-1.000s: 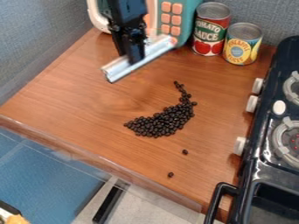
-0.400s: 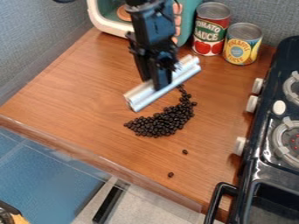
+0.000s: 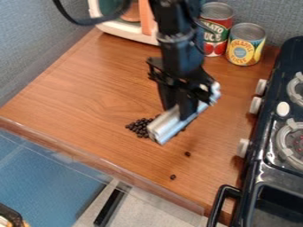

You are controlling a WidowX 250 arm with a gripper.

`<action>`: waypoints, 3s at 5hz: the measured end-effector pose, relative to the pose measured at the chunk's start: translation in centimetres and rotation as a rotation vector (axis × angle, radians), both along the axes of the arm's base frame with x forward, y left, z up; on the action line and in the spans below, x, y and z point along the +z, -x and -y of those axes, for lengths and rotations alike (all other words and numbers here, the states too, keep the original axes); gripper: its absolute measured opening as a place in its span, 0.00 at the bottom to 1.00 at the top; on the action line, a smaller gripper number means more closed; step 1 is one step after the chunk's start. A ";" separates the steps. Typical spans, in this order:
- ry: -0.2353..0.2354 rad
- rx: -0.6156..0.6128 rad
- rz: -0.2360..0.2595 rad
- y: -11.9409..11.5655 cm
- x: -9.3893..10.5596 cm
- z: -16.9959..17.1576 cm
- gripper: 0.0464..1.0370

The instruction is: Sweep into pile

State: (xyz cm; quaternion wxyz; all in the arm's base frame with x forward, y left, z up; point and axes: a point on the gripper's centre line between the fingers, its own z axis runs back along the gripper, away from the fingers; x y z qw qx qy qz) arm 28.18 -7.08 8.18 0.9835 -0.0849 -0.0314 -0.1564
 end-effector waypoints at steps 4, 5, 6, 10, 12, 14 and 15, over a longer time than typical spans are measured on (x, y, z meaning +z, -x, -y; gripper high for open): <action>-0.009 0.212 0.076 0.5 -3.4 3.1 0.31; -0.022 0.200 0.064 0.6 -4.3 2.9 0.31; -0.035 0.215 0.057 0.6 -4.8 2.7 0.31; -0.039 0.278 0.030 0.5 -5.7 1.2 0.31; -0.051 0.283 0.029 0.4 -6.1 0.7 0.31; -0.130 0.138 -0.007 -0.6 -6.4 -0.7 0.31; -0.187 0.022 -0.010 -1.1 -6.3 -1.6 0.31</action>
